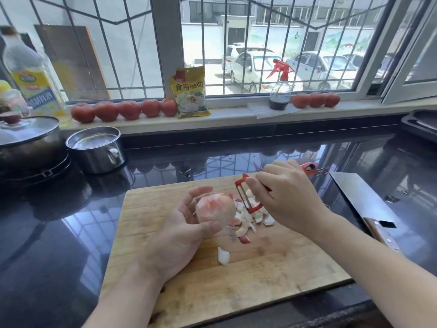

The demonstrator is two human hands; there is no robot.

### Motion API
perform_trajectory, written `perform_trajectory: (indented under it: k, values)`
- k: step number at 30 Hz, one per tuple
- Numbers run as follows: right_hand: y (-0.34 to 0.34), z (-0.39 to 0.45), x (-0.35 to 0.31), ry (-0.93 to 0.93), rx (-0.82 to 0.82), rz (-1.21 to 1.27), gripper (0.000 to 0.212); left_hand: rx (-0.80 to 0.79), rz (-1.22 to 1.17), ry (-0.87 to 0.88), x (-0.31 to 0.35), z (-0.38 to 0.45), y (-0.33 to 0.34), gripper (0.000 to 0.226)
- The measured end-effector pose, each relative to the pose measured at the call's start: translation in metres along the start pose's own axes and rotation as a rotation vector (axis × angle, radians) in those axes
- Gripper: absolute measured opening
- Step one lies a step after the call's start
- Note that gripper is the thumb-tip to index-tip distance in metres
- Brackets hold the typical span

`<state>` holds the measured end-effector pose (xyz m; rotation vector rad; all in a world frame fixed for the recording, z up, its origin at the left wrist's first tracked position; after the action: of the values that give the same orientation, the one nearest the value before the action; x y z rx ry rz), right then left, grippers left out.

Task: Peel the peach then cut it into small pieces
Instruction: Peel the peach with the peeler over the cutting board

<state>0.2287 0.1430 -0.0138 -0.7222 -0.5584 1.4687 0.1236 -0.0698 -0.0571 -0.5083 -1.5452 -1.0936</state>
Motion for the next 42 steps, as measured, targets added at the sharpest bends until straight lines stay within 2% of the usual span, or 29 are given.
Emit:
perform_trajectory:
  k: [5,9,15,19,24,26,29,32,37,40,42]
  values:
    - [-0.010,0.004,-0.030,-0.092,0.000,0.041,0.049,-0.003,0.060,0.028,-0.003,0.000,0.000,0.078]
    - [-0.011,0.006,-0.041,-0.112,-0.092,-0.077,0.053,0.008,0.140,0.048,-0.006,0.001,0.000,0.070]
    - [0.005,0.000,-0.022,-0.109,-0.010,-0.037,0.050,0.032,0.118,0.029,-0.002,0.001,0.003,0.065]
    - [0.013,-0.013,0.013,-0.030,-0.110,-0.257,0.052,0.029,0.053,0.038,-0.003,-0.002,0.000,0.068]
    - [0.003,-0.016,0.020,0.041,-0.189,-0.393,0.056,0.084,0.149,0.057,-0.004,0.001,-0.001,0.073]
    - [0.000,-0.012,0.014,0.040,-0.181,-0.359,0.056,0.097,0.174,0.069,-0.004,0.002,-0.002,0.072]
    - [-0.004,-0.006,-0.001,0.022,-0.123,-0.170,0.053,0.094,0.210,0.059,-0.005,0.002,-0.001,0.068]
    - [-0.008,0.000,-0.027,-0.072,-0.090,-0.055,0.050,0.086,0.229,0.045,-0.007,0.003,-0.002,0.070]
    - [-0.007,0.006,-0.040,-0.191,-0.161,-0.142,0.056,0.074,0.285,0.061,-0.007,0.003,-0.001,0.068]
    - [0.003,0.011,-0.017,-0.171,-0.092,-0.168,0.054,0.077,0.303,0.083,-0.006,0.002,0.001,0.065]
    - [0.009,0.011,0.005,-0.136,-0.164,-0.263,0.055,0.068,0.278,0.081,-0.007,0.002,0.000,0.064]
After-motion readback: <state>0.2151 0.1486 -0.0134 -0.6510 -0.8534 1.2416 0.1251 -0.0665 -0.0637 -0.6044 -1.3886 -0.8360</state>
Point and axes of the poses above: each hand's wrist, its own z-axis towards the middle knuckle, its own y-axis out of the palm, x = y × z, the point moved 1 cm from there along z, towards the middle knuckle, and after that the axes turned 8 degrees about z, right-handed, at the moved point
